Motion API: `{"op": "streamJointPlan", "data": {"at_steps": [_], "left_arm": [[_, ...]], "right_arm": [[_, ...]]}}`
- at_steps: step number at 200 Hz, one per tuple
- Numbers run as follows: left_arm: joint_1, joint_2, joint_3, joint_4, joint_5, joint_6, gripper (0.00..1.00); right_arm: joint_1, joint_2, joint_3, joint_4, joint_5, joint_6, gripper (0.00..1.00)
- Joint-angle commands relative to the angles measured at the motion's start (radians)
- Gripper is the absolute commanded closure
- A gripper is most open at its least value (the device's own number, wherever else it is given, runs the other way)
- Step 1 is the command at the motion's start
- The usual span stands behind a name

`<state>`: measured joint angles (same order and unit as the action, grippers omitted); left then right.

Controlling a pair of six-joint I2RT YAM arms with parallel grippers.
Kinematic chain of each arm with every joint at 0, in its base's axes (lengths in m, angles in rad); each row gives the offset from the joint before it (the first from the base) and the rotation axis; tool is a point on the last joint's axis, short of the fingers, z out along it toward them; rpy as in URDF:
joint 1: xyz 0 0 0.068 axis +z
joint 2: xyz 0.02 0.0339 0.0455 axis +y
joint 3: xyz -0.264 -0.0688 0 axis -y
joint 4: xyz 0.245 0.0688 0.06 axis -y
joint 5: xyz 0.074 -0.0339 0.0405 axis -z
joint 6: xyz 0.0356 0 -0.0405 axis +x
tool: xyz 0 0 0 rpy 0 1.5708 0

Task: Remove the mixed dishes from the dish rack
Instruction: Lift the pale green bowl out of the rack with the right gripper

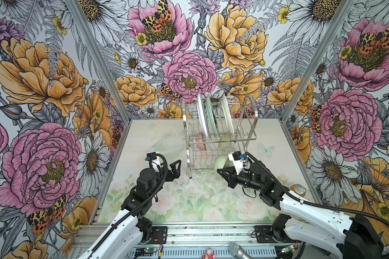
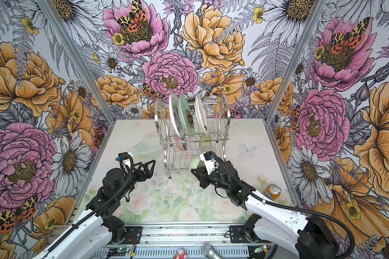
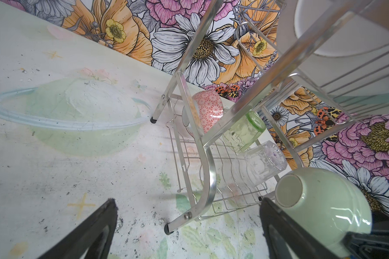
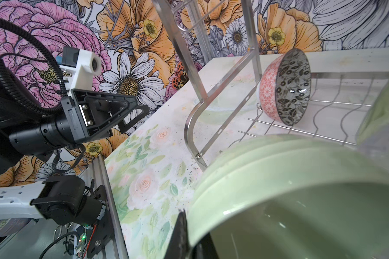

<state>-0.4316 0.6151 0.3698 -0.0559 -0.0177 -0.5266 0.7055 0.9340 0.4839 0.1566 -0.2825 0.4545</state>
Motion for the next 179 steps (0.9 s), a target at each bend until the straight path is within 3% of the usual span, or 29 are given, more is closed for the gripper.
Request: {"op": "streamJointPlan", "data": {"at_steps": [1,61,119,151,179], "left_arm": [[0.007,-0.008,-0.009,0.037,0.027,-0.008,0.01],[0.007,-0.007,0.004,0.047,0.046,-0.009,0.01],[0.0,-0.065,0.011,0.03,0.082,-0.051,0.01],[-0.008,-0.063,0.024,0.03,0.075,-0.056,0.01],[-0.019,-0.02,0.051,0.03,0.086,-0.046,0.01]], "right_arm": [[-0.004,-0.083,-0.002,-0.041,0.147,0.001,1.0],[-0.016,-0.257,-0.022,-0.155,0.324,0.018,1.0],[-0.035,-0.377,-0.004,-0.285,0.524,0.114,1.0],[-0.057,-0.384,0.008,-0.353,0.606,0.144,1.0],[-0.115,-0.353,0.02,-0.377,0.604,0.203,1.0]]}}
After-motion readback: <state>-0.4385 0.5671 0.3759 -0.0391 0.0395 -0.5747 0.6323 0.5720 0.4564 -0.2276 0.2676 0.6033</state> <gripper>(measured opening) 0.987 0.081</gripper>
